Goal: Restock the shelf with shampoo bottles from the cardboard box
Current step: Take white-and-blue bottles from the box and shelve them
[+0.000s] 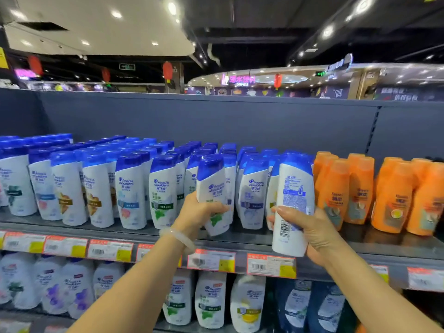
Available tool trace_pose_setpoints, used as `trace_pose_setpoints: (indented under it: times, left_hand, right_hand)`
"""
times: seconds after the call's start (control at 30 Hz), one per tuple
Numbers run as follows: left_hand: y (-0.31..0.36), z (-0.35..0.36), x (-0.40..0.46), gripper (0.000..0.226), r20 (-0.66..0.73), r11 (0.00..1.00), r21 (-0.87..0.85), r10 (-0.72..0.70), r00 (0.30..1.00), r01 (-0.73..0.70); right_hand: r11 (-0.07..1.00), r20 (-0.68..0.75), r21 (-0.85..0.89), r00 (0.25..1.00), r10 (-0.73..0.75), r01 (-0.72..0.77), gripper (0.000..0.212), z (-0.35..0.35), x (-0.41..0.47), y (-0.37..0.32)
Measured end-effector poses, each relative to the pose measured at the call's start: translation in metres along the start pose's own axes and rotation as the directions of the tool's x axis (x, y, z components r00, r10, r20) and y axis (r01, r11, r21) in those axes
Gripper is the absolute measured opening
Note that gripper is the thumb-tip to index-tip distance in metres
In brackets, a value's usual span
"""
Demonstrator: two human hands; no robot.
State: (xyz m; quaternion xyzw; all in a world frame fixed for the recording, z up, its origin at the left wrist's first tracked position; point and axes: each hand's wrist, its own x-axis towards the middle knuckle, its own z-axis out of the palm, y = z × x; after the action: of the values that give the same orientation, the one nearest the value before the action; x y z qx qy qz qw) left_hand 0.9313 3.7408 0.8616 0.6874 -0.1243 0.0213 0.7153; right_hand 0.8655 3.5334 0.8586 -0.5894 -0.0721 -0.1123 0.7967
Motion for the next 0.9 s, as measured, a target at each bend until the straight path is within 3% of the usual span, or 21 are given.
trace_pose_setpoints:
  times: [0.13, 0.27, 0.37, 0.47, 0.57, 0.63, 0.73, 0.9]
  left_hand:
    - [-0.005, -0.016, 0.009, 0.021, 0.046, 0.996, 0.057, -0.064, 0.997, 0.062]
    - [-0.003, -0.023, 0.013, 0.023, 0.111, 0.987, 0.118, -0.125, 0.986, 0.111]
    - [-0.002, -0.022, 0.010, 0.024, 0.082, 0.986, 0.131, -0.115, 0.990, 0.103]
    - [-0.004, -0.018, 0.003, 0.038, 0.004, 0.988, 0.152, -0.016, 1.000, 0.015]
    - [-0.014, -0.009, -0.008, 0.064, -0.198, 0.978, 0.193, 0.122, 0.972, -0.083]
    - [-0.023, -0.001, -0.014, 0.076, -0.305, 0.935, 0.329, 0.240, 0.922, -0.134]
    - [-0.032, 0.008, -0.014, 0.092, -0.370, 0.821, 0.561, 0.358, 0.857, -0.101]
    - [-0.030, 0.016, -0.012, 0.081, -0.405, 0.710, 0.703, 0.425, 0.809, -0.021]
  right_hand:
    - [0.999, 0.035, -0.019, 0.999, 0.031, -0.030, 0.064, -0.006, 0.002, -0.002]
    - [0.998, 0.031, -0.025, 0.998, 0.057, -0.057, 0.074, -0.006, 0.003, 0.005]
    - [0.997, 0.037, -0.047, 0.997, 0.066, -0.064, 0.072, -0.003, 0.003, 0.007]
    - [0.997, 0.035, -0.029, 0.997, 0.068, -0.067, 0.050, -0.002, 0.005, 0.007]
    - [0.997, 0.023, -0.019, 0.997, 0.072, -0.072, 0.046, 0.002, 0.005, 0.007]
    - [0.997, 0.031, -0.007, 0.997, 0.074, -0.073, 0.044, 0.006, 0.004, 0.009]
    - [0.996, 0.044, 0.020, 0.995, 0.086, -0.087, 0.041, 0.010, 0.001, 0.011]
    - [0.996, 0.025, 0.033, 0.996, 0.086, -0.087, 0.053, 0.015, -0.002, 0.008]
